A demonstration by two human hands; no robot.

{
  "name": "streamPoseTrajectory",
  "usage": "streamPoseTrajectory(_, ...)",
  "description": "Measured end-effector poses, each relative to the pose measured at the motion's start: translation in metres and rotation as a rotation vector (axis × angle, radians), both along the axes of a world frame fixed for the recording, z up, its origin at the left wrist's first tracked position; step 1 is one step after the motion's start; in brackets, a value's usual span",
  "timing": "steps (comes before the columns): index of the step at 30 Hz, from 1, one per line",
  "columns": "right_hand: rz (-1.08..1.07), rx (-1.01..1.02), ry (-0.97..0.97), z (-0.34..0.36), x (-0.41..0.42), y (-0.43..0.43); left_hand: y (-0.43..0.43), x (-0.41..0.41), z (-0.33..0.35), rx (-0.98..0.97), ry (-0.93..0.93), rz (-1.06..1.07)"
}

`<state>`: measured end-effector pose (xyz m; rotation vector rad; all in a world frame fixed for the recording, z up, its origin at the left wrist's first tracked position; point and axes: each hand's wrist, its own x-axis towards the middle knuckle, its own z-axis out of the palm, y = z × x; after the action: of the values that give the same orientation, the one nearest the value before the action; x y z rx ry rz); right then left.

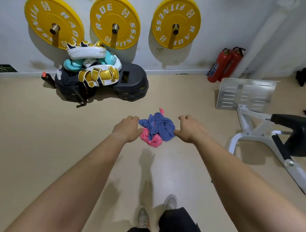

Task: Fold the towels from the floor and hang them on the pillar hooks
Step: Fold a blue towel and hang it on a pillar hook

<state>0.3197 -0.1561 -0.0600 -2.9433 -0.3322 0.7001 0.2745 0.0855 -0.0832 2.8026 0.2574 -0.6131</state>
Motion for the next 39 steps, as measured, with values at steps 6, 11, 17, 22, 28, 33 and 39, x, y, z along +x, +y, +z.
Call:
streamPoseTrajectory(6, -0.033, 0.010, 0.143, -0.093, 0.104, -0.012, -0.011, 0.098, -0.081, -0.026, 0.131, 0.006)
streamPoseTrajectory(11, -0.040, 0.035, 0.295, -0.203, 0.190, -0.027, -0.031, 0.171, -0.183, -0.072, 0.269, 0.046)
streamPoseTrajectory(17, -0.084, 0.023, 0.397, -0.379, 0.281, -0.043, -0.056, 0.262, -0.358, -0.216, 0.338, 0.079)
streamPoseTrajectory(22, -0.203, 0.064, 0.440, -0.554, 0.337, -0.037, -0.068, 0.326, -0.514, -0.229, 0.349, 0.060)
streamPoseTrajectory(28, -0.195, 0.049, 0.406, -0.744, 0.360, 0.003, -0.068, 0.368, -0.689, -0.229, 0.289, -0.001)
streamPoseTrajectory(33, -0.240, -0.014, 0.163, -0.830, 0.361, 0.025, -0.063, 0.396, -0.775, -0.229, 0.158, -0.023)
streamPoseTrajectory(39, -0.163, 0.086, 0.082, -0.829, 0.365, 0.019, -0.054, 0.399, -0.789, -0.258, 0.096, -0.064)
